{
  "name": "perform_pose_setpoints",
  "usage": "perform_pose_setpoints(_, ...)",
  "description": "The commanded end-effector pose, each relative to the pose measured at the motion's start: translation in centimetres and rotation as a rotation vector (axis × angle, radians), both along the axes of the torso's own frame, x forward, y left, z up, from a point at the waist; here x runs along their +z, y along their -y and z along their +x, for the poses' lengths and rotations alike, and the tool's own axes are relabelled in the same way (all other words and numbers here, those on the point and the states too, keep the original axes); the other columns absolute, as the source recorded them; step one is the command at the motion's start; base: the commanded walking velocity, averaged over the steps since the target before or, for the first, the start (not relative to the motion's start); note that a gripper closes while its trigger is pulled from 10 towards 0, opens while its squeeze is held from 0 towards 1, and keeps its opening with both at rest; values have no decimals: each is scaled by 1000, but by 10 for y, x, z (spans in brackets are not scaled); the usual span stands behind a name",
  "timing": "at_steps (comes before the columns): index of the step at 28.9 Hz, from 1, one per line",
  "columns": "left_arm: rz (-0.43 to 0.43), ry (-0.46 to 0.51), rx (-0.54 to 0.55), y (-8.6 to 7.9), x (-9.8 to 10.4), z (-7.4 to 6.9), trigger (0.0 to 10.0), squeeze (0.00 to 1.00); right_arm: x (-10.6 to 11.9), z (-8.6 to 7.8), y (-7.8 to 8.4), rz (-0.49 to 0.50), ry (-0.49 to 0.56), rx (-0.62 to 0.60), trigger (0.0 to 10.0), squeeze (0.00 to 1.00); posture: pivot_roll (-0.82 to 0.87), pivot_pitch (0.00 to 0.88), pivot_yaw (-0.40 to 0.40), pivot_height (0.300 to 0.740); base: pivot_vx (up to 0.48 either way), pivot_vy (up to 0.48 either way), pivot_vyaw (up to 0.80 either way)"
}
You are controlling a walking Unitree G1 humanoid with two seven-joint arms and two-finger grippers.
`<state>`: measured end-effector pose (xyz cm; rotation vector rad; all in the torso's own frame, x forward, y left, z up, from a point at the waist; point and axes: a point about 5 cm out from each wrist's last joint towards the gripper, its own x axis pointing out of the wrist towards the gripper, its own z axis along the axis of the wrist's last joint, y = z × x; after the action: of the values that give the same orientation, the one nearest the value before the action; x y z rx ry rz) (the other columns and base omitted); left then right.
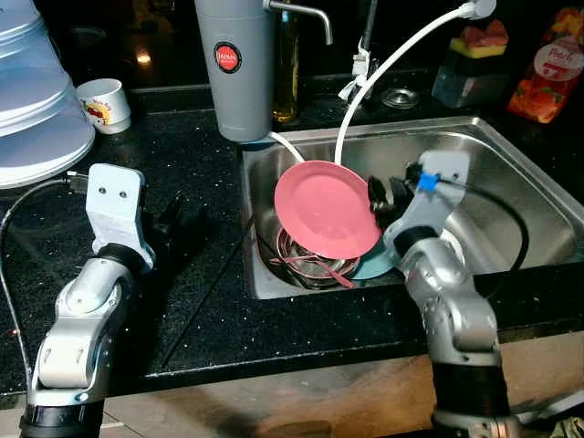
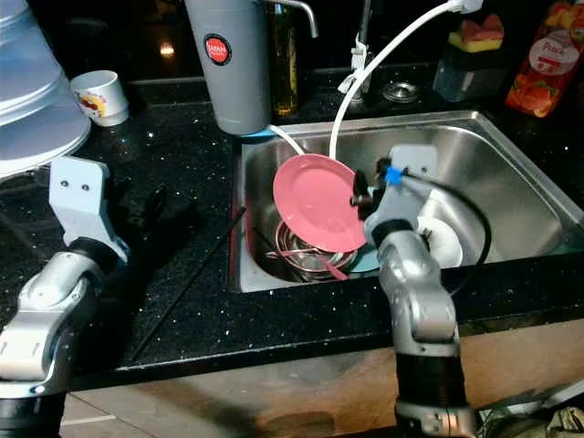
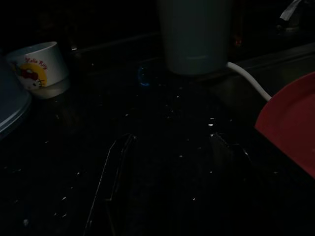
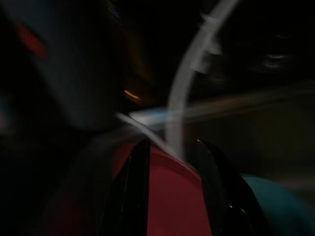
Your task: Kitchen organization
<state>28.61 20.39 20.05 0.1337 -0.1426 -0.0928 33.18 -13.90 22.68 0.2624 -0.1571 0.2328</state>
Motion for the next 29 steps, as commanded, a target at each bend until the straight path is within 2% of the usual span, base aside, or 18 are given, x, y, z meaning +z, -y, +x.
perform_pose_setpoints(1, 11, -3, 3, -2, 0, 3, 10000, 0, 7, 2, -11, 69, 4, 96, 10000, 0, 0, 46, 21, 740, 0, 0, 0)
perform_pose_setpoints(2, 12, 0, 0, -1, 1, 3, 10000, 0, 25, 6, -22, 133, 46, 181, 10000, 0, -3, 49, 22, 740, 0, 0, 0)
perform_pose_setpoints(3, 12, 0, 0, -1, 1, 3, 10000, 0, 25, 6, -22, 133, 46, 181, 10000, 0, -3, 49, 22, 740, 0, 0, 0)
perform_pose_setpoints(7, 13, 14, -9, 0, 6, 7, 10000, 0, 76, 13, -50, 238, 175, 398, 10000, 0, 2, 67, 13, 740, 0, 0, 0)
perform_pose_setpoints(10, 18, 24, -12, 0, 9, 7, 10000, 0, 97, 12, -61, 280, 222, 490, 10000, 0, 5, 72, 7, 740, 0, 0, 0)
perform_pose_setpoints(14, 22, 35, -2, -3, 13, 7, 10000, 0, 126, 3, -75, 337, 289, 622, 10000, 0, 5, 83, 4, 740, 0, 0, 0)
perform_pose_setpoints(18, 21, 37, -2, -4, 14, 6, 10000, 0, 148, -4, -85, 373, 344, 692, 10000, 0, 8, 94, 5, 740, 0, 0, 0)
perform_pose_setpoints(19, 22, 38, -4, -3, 15, 6, 10000, 0, 160, -7, -89, 397, 370, 730, 10000, 0, 8, 106, 3, 740, 0, 0, 0)
perform_pose_setpoints(25, 23, 41, -11, -3, 18, 6, 10000, 0, 183, -19, -102, 386, 447, 802, 10000, 0, 8, 121, 3, 740, 0, 0, 0)
perform_pose_setpoints(29, 23, 39, -15, -2, 18, 4, 10000, 0, 207, -37, -108, 478, 516, 933, 10000, 0, 14, 137, -1, 740, 0, 0, 0)
